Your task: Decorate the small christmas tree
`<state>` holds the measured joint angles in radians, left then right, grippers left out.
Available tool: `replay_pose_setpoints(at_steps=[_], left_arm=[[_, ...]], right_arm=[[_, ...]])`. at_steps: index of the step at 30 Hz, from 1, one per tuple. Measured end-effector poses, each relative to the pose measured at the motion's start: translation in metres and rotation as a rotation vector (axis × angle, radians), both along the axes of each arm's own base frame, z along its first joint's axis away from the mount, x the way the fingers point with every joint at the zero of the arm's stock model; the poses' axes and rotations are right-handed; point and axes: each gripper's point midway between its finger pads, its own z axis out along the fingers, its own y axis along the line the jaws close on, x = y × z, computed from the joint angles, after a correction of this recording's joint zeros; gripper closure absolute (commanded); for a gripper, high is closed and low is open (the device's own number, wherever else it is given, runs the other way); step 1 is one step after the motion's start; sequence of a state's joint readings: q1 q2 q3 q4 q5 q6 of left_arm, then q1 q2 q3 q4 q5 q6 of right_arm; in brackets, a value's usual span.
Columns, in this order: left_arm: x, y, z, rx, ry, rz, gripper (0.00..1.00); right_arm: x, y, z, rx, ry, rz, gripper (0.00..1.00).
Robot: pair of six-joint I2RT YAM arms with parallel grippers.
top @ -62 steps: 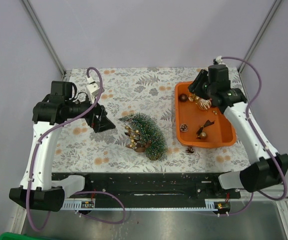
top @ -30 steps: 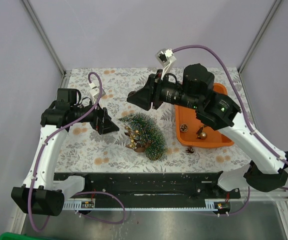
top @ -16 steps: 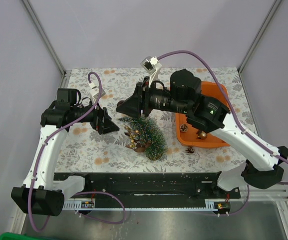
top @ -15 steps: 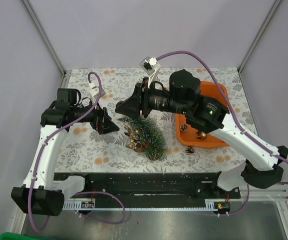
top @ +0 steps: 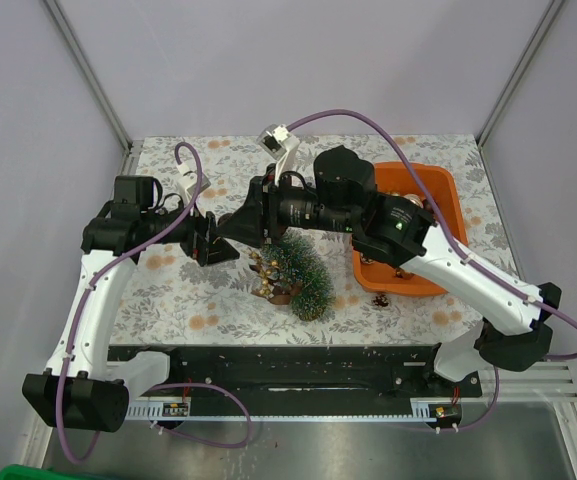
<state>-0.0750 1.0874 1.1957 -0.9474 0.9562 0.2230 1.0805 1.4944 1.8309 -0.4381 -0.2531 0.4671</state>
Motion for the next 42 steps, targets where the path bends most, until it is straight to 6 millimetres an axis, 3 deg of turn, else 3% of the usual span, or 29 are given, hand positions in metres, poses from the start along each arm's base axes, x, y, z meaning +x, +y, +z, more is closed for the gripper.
replay_pose_setpoints(at_steps=[42], left_arm=[[0.006, 0.003, -0.004, 0.020, 0.001, 0.035, 0.01]], right_arm=[[0.014, 0.002, -0.021, -0.065, -0.019, -0.083, 0.75]])
